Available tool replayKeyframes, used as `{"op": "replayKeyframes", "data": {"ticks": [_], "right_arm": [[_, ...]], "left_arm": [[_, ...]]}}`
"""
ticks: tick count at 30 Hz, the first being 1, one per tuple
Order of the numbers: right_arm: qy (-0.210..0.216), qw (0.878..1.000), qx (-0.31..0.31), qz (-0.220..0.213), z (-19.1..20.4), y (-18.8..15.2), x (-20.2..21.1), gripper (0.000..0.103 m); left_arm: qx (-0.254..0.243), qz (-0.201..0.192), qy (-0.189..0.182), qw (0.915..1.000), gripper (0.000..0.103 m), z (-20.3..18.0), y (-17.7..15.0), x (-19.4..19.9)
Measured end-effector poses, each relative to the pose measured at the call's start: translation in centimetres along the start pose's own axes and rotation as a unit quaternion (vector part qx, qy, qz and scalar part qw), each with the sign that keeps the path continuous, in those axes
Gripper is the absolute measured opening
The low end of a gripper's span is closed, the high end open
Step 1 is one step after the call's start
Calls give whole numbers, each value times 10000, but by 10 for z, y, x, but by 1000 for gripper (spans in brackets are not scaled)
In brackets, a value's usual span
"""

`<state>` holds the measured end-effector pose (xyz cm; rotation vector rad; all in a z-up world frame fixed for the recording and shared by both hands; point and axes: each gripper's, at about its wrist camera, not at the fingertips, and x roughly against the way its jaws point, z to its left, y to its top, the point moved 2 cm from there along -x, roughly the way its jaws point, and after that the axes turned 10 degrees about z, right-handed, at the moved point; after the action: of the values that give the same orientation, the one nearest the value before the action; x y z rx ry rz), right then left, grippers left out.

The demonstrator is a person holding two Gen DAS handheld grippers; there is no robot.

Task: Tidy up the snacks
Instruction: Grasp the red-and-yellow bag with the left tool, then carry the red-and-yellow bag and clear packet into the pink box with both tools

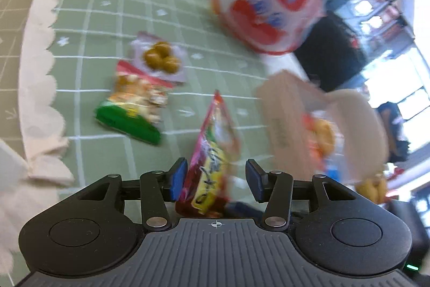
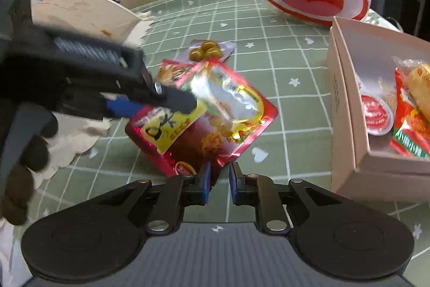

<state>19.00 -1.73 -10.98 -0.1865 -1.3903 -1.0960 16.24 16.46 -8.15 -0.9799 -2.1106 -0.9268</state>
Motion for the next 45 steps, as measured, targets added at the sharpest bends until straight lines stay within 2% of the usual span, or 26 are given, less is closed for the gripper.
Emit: {"op": "replayKeyframes", "data": {"ticks": [2,3,6,9,11,16,17,18,19,21,24,28,31,34,38,45], "right_arm": [[182,9998,16,28,-3,-8,4,17],[232,9997,52,14,-3,-11,6,17],[230,9995,204,-22,-3,-18,10,17],[246,9989,395,-33,-4,-18,10,17],[239,9983,521,-39,-5,-20,12,17],[310,9970,651,-263,-16,-30,50,19],[333,9964,704,-339,-21,-34,63,23],[309,9959,757,-396,-26,-39,72,35],[223,9954,803,-463,-33,-45,82,52],[-23,9953,803,-536,-48,-59,96,66],[-98,9969,722,-294,-68,-71,96,66],[-152,9983,547,-102,-79,-75,83,66],[-59,9981,613,-50,-75,-78,74,65],[-67,9971,744,108,-70,-84,64,66],[-187,9950,981,44,-64,-93,63,67],[-389,9917,1224,10,-56,-97,61,68]], "left_arm": [[-306,6,-197,9993,52,-18,-7,5],[-453,12,-142,9989,53,-24,-7,3],[-692,229,424,9964,53,-37,1,-28],[-763,301,727,9940,51,-40,11,-57],[-772,300,731,9939,51,-41,13,-64],[-465,307,182,9983,24,-43,-4,-55],[-369,307,89,9988,22,-45,-11,-51],[-387,267,67,9989,21,-48,-17,-47],[-483,208,151,9985,21,-51,-26,-41],[-583,127,414,9974,21,-55,-44,-30],[-533,24,787,9955,21,-51,-70,-6],[-750,-47,1484,9861,21,-55,-94,31],[-889,161,1644,9822,22,-58,-105,30],[-970,146,1848,9779,25,-60,-108,15],[-932,333,1827,9782,27,-59,-103,-11],[-495,382,1460,9873,26,-50,-109,-3]]}}
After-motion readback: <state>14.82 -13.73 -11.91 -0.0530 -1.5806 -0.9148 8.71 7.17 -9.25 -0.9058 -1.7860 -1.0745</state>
